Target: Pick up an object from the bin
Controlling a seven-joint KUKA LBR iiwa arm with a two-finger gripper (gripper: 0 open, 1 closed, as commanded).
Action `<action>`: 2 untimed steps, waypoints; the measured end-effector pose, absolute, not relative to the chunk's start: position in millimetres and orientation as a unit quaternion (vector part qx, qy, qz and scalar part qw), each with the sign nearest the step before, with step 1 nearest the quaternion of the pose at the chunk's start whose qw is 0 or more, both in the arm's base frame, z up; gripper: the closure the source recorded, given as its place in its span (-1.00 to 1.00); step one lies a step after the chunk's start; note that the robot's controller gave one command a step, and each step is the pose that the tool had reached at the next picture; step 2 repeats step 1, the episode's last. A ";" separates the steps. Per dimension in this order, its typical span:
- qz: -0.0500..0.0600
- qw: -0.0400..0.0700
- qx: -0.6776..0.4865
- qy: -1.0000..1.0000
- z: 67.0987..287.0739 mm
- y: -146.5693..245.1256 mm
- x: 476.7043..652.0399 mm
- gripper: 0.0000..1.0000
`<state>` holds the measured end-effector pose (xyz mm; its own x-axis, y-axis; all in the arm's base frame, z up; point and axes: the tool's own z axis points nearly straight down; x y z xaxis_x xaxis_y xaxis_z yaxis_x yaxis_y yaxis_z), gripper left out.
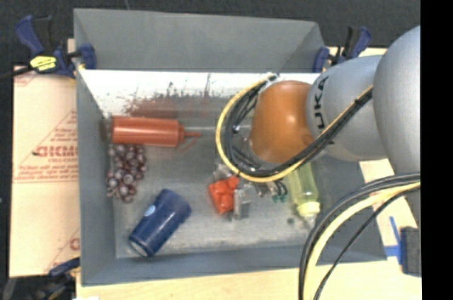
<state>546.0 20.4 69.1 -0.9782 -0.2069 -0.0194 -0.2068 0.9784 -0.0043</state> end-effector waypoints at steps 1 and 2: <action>-0.001 0.010 -0.104 0.995 69.1 20.4 546.0 1.00; -0.001 0.010 -0.104 0.995 69.1 20.4 546.0 1.00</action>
Offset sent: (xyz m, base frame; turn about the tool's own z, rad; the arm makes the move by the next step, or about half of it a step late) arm 0.0000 0.0000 0.0169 -0.0001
